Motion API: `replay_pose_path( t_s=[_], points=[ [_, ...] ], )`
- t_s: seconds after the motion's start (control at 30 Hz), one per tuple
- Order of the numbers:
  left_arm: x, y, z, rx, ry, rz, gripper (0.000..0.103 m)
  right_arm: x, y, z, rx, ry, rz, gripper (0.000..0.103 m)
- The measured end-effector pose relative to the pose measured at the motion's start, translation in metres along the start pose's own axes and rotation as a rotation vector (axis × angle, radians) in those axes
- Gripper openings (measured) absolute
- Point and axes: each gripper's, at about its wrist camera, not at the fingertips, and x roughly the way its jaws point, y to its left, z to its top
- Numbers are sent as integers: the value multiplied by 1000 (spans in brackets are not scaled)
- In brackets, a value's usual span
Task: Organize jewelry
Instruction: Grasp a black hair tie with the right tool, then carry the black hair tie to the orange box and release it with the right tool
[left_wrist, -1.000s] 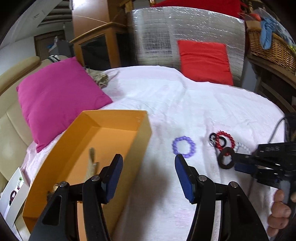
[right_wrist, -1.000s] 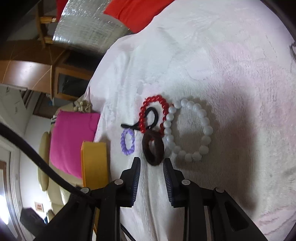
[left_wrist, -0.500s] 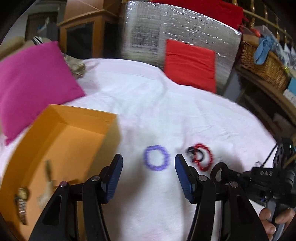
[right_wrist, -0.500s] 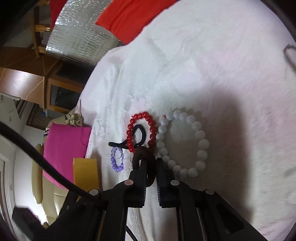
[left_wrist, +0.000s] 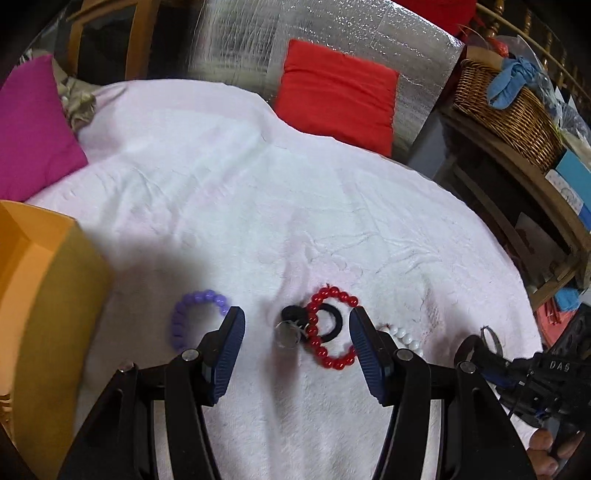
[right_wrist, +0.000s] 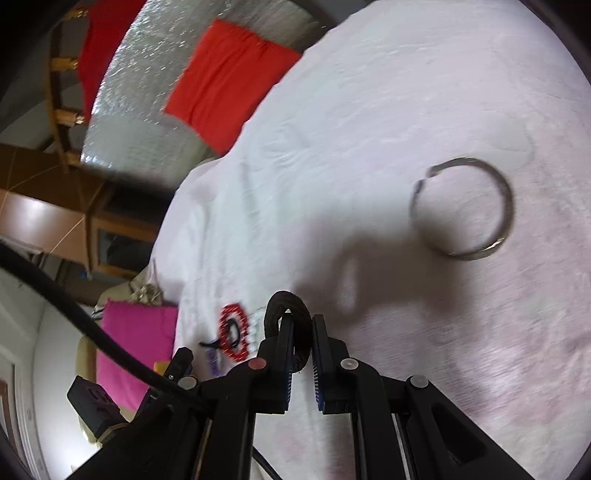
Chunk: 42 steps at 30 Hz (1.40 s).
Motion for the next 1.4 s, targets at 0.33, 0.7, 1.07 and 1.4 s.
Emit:
replay_pose_path(
  t_s=[0.33, 0.7, 1.07, 1.4],
  points=[
    [21, 3, 2, -12, 38, -29, 13, 3, -13, -2, 0, 22, -53, 10],
    [-41, 18, 6, 15, -86, -67, 11, 8, -12, -5, 13, 28, -52, 10],
    [-90, 31, 12, 28, -190, -72, 11, -13, 13, -7, -47, -66, 96, 10],
    [-137, 65, 19, -23, -312, -17, 11, -3, 63, -35, -211, -72, 116, 10]
  ],
)
